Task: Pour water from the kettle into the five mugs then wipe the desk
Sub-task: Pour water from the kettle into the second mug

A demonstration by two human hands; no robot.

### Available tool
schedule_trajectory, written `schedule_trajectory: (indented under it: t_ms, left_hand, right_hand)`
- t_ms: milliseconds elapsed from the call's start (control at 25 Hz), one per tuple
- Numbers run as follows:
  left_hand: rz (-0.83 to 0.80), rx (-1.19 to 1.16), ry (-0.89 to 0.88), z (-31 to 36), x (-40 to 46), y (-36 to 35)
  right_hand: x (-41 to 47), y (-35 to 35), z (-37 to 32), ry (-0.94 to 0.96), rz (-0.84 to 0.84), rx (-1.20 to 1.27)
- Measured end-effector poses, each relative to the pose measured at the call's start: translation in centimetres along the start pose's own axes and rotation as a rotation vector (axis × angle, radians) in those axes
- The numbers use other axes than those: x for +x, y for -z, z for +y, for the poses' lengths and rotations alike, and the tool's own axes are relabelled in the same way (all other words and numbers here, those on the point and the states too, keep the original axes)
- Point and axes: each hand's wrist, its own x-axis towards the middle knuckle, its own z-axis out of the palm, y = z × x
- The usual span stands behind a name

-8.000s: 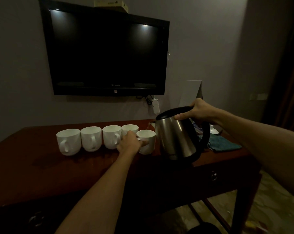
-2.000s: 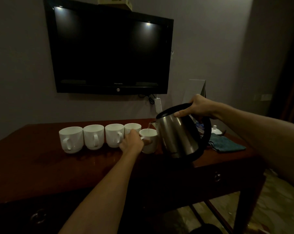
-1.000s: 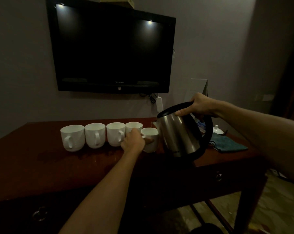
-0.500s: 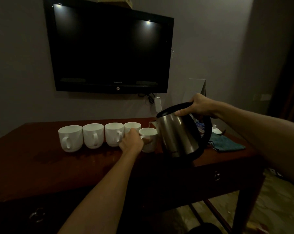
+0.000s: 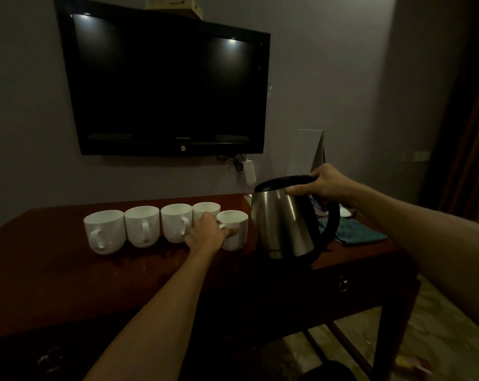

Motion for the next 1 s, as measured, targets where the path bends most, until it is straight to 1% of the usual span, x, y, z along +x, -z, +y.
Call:
schedule_trajectory:
  t_ms: [160,320,440,640,800,1000]
  left_hand:
    - [0.018,0.016,-0.013,0.1,-0.1,-0.5]
    - [0.093,-0.005,0.044,0.8,0.7,-2.3]
    - [0.169,-0.006,0.093,1.7,1.3,-3.8]
    - [0.279,0.007,0.157,3.1,2.2,-6.4]
    - [0.319,0.008,0.210,3.6,3.5,-7.4]
    - [0.329,-0.001,0.228,3.9,4.4,-8.0]
  right_hand:
    - [-0.5,-1.7,2.6,-0.001,0.056,0.134]
    - [-0.2,-3.5,5.0,0.105,0.198,0.147]
    - [0.4,-3.7,5.6,0.124,0.223,0.168]
    - [0.7,-3.9,6.0,0.196,0.272,0.123]
    - [1.0,-3.9,6.3,0.225,0.287,0.101]
    - [1.8,-3.8,6.8,0.218,0.292,0.096]
